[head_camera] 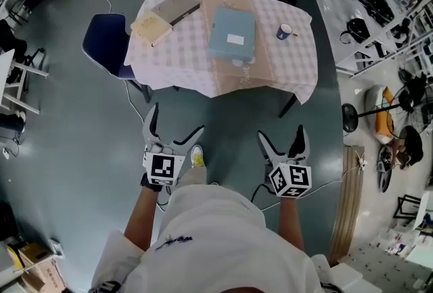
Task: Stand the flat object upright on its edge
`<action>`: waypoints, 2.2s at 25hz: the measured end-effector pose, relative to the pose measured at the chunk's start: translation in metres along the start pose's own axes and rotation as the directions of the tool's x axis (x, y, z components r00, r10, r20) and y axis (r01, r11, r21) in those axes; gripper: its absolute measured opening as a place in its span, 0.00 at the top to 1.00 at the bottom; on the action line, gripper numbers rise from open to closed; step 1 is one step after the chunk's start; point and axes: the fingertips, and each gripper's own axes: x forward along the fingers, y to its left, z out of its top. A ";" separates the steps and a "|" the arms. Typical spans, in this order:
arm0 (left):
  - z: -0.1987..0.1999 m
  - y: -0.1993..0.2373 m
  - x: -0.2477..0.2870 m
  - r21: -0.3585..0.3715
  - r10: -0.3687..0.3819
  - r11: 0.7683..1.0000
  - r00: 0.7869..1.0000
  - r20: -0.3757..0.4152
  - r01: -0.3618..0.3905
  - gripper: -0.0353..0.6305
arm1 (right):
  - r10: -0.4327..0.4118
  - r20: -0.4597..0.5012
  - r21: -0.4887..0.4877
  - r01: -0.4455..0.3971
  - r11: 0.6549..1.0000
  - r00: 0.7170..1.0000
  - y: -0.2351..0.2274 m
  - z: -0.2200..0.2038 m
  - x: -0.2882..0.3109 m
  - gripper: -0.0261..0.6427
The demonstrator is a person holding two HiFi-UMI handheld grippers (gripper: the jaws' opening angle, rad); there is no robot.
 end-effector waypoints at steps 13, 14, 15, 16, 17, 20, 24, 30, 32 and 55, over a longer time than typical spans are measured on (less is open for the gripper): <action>-0.019 0.058 0.079 -0.048 -0.123 0.991 0.992 -0.002 0.123 0.07 | -0.075 -0.027 -0.001 0.075 0.997 0.997 0.016 0.009 0.096 0.11; -0.021 0.058 0.083 -0.047 -0.137 0.989 0.991 -0.004 0.137 0.07 | -0.080 -0.035 -0.004 0.080 0.997 0.996 0.018 0.007 0.099 0.11; -0.023 0.058 0.086 -0.051 -0.149 0.988 0.989 -0.007 0.148 0.07 | -0.085 -0.044 -0.006 0.084 0.996 0.995 0.019 0.006 0.101 0.11; -0.025 0.059 0.089 -0.059 -0.157 0.986 0.988 -0.010 0.156 0.07 | -0.090 -0.053 -0.008 0.090 0.996 0.995 0.019 0.005 0.103 0.11; -0.026 0.060 0.093 -0.066 -0.161 0.985 0.987 -0.012 0.160 0.07 | -0.095 -0.058 -0.008 0.095 0.995 0.994 0.018 0.005 0.107 0.11; -0.028 0.067 0.106 -0.074 -0.170 0.983 0.985 -0.014 0.168 0.07 | -0.107 -0.067 -0.011 0.107 0.994 0.992 0.015 0.007 0.118 0.11; -0.032 0.073 0.122 -0.072 -0.173 0.983 0.985 -0.022 0.171 0.07 | -0.114 -0.080 -0.014 0.113 0.993 0.990 0.006 0.003 0.134 0.11; -0.039 0.081 0.154 -0.074 -0.165 0.984 0.985 -0.052 0.161 0.07 | -0.108 -0.117 -0.062 0.101 0.993 0.987 -0.009 -0.010 0.170 0.12; -0.040 0.086 0.171 -0.096 -0.155 0.984 0.987 -0.053 0.149 0.07 | -0.091 -0.121 -0.056 0.085 0.995 0.988 -0.017 -0.012 0.189 0.12; -0.064 0.095 0.373 -0.063 -0.099 0.994 0.947 -0.306 0.084 0.07 | 0.126 -0.290 -0.043 -0.145 0.989 0.949 -0.108 -0.052 0.381 0.17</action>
